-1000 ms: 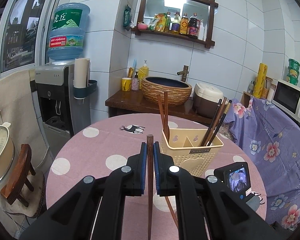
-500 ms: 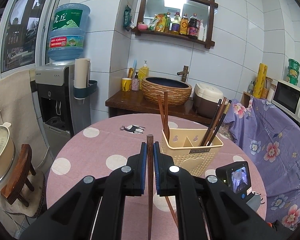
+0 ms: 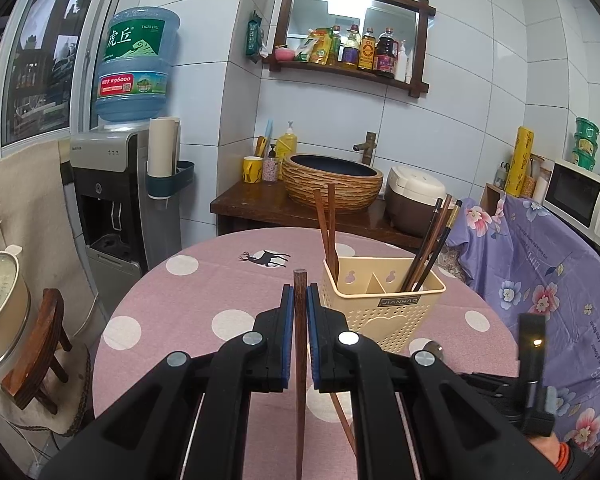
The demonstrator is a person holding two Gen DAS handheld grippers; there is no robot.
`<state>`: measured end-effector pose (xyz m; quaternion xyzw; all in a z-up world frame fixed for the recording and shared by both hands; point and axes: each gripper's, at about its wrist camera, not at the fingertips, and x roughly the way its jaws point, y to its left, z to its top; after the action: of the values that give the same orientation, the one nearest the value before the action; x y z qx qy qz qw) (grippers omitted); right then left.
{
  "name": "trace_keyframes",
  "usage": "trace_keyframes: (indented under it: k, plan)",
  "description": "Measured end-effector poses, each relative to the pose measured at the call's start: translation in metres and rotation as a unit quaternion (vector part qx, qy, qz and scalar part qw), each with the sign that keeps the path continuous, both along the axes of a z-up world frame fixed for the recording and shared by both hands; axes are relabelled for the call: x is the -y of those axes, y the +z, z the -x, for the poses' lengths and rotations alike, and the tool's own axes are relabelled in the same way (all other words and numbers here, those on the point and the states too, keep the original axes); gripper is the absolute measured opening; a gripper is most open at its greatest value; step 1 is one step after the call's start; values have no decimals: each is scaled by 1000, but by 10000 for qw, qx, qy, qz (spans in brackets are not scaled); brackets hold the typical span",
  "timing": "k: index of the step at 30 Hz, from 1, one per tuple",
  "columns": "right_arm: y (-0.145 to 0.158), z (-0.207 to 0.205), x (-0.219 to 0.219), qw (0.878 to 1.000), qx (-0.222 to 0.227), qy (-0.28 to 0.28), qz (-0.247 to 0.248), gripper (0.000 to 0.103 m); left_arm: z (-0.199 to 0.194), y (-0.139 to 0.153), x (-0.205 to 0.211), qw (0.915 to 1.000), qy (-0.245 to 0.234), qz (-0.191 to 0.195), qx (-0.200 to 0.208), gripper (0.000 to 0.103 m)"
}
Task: Organize utensils
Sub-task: 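Carry the metal spoon and brown chopstick upright over the holder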
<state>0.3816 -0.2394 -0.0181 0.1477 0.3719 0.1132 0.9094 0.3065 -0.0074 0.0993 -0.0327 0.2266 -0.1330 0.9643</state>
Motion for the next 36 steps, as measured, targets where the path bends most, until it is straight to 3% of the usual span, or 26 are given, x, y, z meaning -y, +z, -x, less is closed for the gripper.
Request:
trace_keyframes:
  k: [6, 29, 36]
  plan:
    - [34, 33, -1, 9971, 763, 51, -34, 4, 1, 0, 0, 10000, 0, 13, -2, 8]
    - [53, 46, -3, 9921, 1226, 3, 253, 4, 2, 5, 1, 9998, -132, 116, -20, 8]
    - [68, 46, -10, 9837, 1734, 29, 482, 4, 3, 21, 1, 9992, -304, 255, 82, 8]
